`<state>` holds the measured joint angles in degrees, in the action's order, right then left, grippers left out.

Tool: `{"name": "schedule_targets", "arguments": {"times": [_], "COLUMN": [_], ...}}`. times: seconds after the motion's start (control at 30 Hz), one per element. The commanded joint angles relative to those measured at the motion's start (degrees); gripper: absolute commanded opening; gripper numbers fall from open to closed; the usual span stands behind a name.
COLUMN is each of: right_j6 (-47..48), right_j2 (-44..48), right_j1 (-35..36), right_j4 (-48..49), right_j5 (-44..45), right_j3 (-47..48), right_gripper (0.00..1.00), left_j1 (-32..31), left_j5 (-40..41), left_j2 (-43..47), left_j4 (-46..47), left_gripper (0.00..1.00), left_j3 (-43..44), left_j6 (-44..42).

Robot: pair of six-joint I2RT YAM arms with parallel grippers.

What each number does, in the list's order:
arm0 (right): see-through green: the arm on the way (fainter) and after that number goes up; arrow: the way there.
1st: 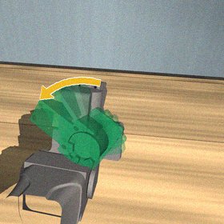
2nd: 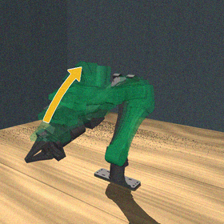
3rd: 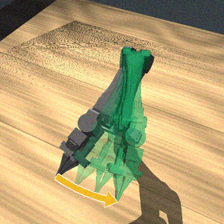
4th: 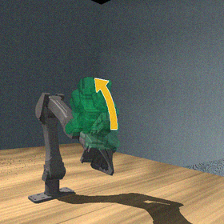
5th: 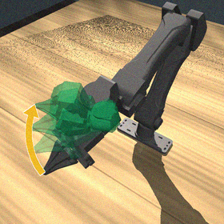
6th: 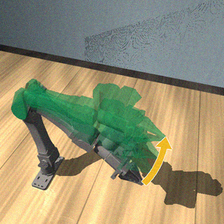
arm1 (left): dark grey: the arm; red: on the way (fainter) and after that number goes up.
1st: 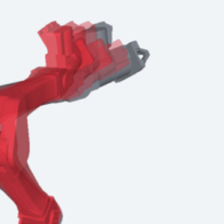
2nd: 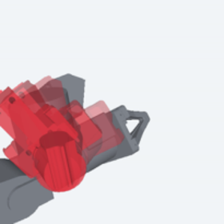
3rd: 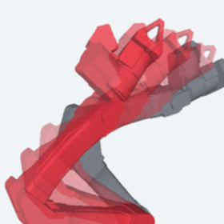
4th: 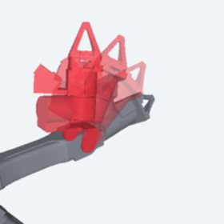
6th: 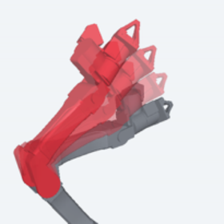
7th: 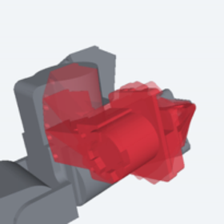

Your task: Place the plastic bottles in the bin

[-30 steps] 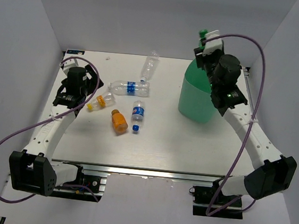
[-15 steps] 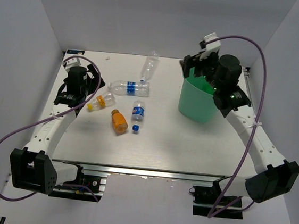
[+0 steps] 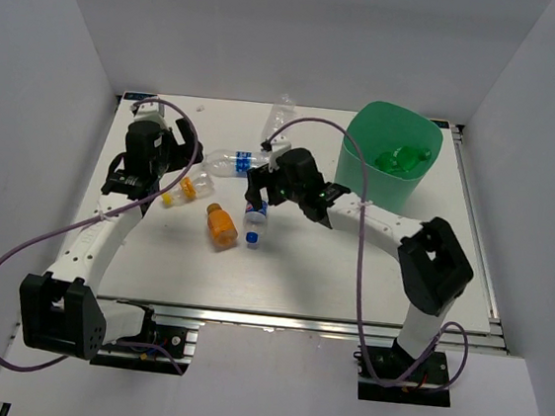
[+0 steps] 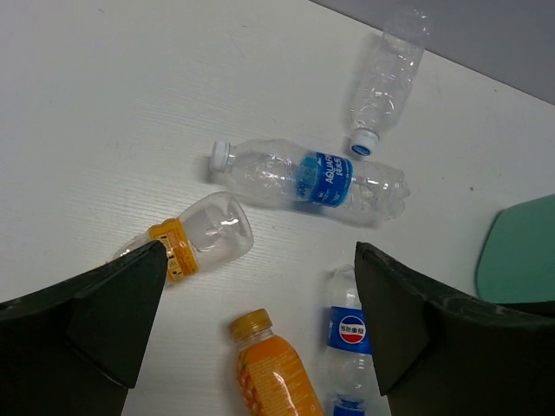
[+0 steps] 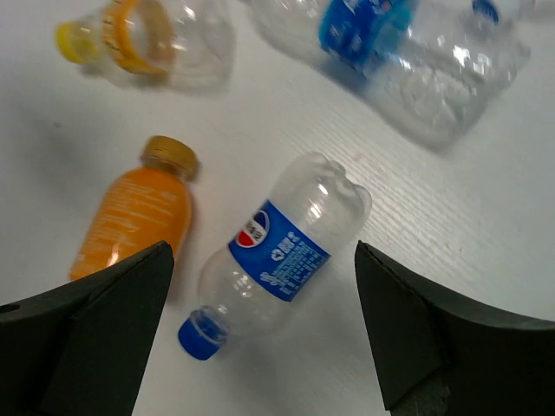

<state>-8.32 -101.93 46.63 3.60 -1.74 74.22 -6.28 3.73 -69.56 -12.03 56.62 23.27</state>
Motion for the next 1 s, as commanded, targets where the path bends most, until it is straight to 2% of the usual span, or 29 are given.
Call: {"name": "schedule_targets", "arguments": {"times": [0.0,0.07,0.2,0.47,0.63,0.67,0.73,0.77,0.87,0.97], "right_j6": [-11.53,-14.43,-17.87,-22.45,-19.47,-18.59,-15.34,-14.19,-8.31,-5.05], "right_j2": [-2.38,-6.06,-10.83,-14.78,-12.26,-11.11,-6.99,-5.66,-0.21,5.76], "right_j1": [0.39,0.91,1.71,2.76,2.67,2.59,2.67,2.67,2.24,0.04], "right_j4": [7.64,7.92,3.62,3.52,4.83,5.97,10.19,11.16,11.97,10.29], "right_j5": [9.11,12.0,14.92,14.13,15.79,16.06,17.2,17.73,18.09,15.45], "right_j3": [-1.26,-0.04,3.04,1.02,-0.03,-0.73,-1.88,-2.32,-0.23,2.42], "right_gripper": [0.89,0.89,0.89,0.88,0.73,0.63,0.5,0.41,0.28,0.27], "left_j1": [0.13,0.13,0.22,1.45,2.33,2.33,2.33,2.42,2.42,2.42], "left_j5": [-1.71,-1.35,-5.91,-6.45,-8.47,-8.65,-9.26,-10.13,-10.15,-8.74], "left_j2": [1.27,2.05,2.68,-0.57,-2.86,-3.21,-4.35,-4.79,-6.37,-7.69], "left_j4": [0.52,1.13,4.82,4.38,3.33,3.16,3.51,3.59,2.37,1.75], "left_gripper": [0.98,0.98,0.98,0.98,0.98,0.98,0.98,0.98,0.98,0.98], "left_j3": [-0.9,-1.95,-4.5,-3.98,-2.22,-2.04,-1.78,-1.6,-1.25,-1.51], "left_j6": [-3.31,-3.75,-5.86,-9.37,-12.1,-12.63,-14.12,-14.56,-16.06,-16.15]}}
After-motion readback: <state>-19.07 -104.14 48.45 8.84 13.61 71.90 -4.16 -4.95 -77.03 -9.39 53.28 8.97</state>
